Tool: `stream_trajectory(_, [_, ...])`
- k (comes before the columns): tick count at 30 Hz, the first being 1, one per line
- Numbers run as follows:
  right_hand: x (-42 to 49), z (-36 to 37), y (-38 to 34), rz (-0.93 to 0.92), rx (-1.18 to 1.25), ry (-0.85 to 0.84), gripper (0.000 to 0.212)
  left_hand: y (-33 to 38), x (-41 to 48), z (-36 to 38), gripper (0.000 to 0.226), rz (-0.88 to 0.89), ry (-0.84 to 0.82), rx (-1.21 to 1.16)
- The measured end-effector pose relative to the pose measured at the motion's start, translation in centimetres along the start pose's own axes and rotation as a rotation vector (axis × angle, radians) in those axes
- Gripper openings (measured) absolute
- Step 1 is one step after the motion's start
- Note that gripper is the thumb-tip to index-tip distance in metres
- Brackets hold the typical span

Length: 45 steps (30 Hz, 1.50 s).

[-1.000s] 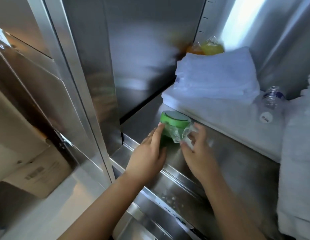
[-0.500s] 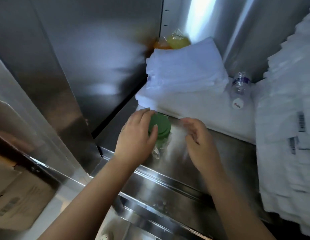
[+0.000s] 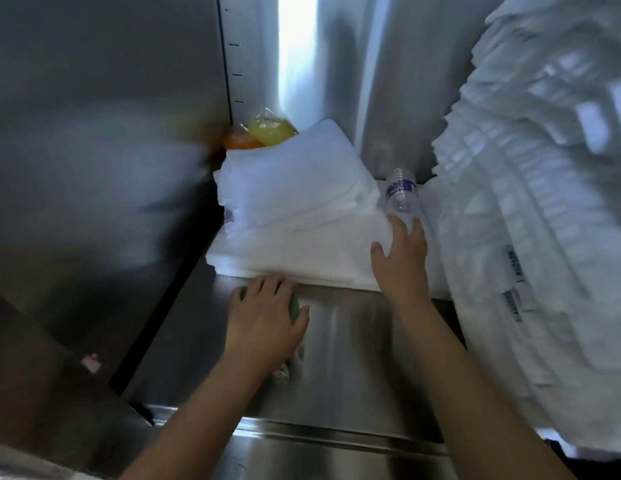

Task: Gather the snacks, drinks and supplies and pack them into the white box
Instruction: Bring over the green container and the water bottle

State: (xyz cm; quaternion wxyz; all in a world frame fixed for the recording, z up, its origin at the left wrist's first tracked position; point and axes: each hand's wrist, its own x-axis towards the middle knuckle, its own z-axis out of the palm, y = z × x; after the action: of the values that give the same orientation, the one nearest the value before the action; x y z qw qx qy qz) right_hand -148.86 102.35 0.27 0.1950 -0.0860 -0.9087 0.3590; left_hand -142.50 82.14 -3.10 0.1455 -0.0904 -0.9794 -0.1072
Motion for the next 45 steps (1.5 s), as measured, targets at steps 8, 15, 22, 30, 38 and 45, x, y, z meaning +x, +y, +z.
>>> stream_trajectory(8, [2.0, 2.6, 2.3, -0.048, -0.235, 0.130, 0.023, -1.7, 1.8, -0.1, 0.044, 0.073, 0.037, -0.089])
stream_trajectory(15, [-1.2, 2.3, 2.2, -0.140, -0.192, 0.156, 0.027, -2.1, 2.3, 0.1, 0.040, 0.091, 0.109, -0.092])
stream_trajectory(22, [-7.0, 0.1, 1.8, -0.273, -0.080, 0.205, 0.015, -2.5, 1.9, 0.1, 0.046, 0.094, 0.149, -0.221])
stream_trajectory(30, [-11.7, -3.4, 2.5, -0.549, -0.015, 0.164, 0.016, -1.5, -1.0, -0.1, 0.060, -0.133, 0.097, -0.285])
stream_trajectory(38, [-14.7, -5.1, 2.1, -0.767, 0.157, 0.140, 0.029, 3.2, -11.2, -1.9, 0.069, -0.251, 0.170, -0.206])
stream_trajectory(45, [-18.9, -6.5, -0.6, -0.803, 0.306, 0.094, 0.028, 4.1, -19.6, -5.4, 0.062, -0.280, 0.235, -0.195])
